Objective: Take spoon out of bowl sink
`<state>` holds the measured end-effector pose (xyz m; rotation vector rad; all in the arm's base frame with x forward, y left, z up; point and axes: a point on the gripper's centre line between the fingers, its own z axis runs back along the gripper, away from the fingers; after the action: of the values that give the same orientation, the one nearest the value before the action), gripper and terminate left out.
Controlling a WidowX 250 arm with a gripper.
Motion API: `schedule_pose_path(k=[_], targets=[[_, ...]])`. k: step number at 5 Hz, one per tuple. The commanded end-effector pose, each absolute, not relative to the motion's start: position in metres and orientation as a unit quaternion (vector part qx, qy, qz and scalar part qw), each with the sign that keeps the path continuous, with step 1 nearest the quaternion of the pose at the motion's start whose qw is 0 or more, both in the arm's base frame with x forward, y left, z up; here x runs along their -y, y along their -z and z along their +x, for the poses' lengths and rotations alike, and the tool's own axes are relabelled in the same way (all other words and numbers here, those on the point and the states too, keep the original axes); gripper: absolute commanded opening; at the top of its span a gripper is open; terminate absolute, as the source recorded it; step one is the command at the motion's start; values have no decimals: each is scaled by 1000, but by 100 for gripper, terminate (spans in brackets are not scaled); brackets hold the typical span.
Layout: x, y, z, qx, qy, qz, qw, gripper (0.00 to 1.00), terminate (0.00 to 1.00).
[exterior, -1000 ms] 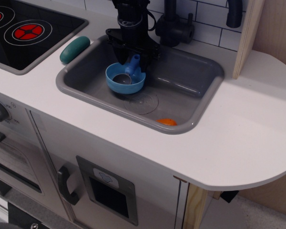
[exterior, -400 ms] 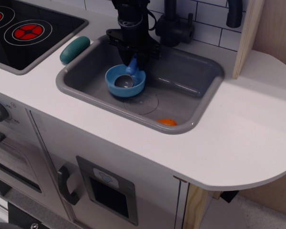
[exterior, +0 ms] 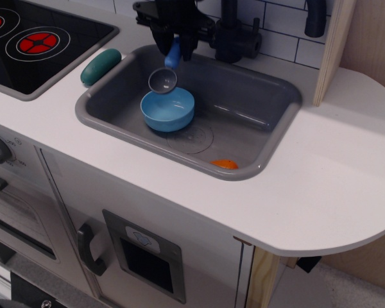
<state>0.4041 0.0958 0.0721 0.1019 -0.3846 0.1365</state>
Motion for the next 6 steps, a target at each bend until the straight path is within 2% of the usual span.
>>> schedule_pose_path(k=[1, 3, 6], targets=[[-60, -101, 393, 193, -79, 31, 978, 0, 0], [-28, -59, 394, 195, -21, 21, 980, 0, 0], [-4, -17, 399, 167, 77, 54, 981, 0, 0]])
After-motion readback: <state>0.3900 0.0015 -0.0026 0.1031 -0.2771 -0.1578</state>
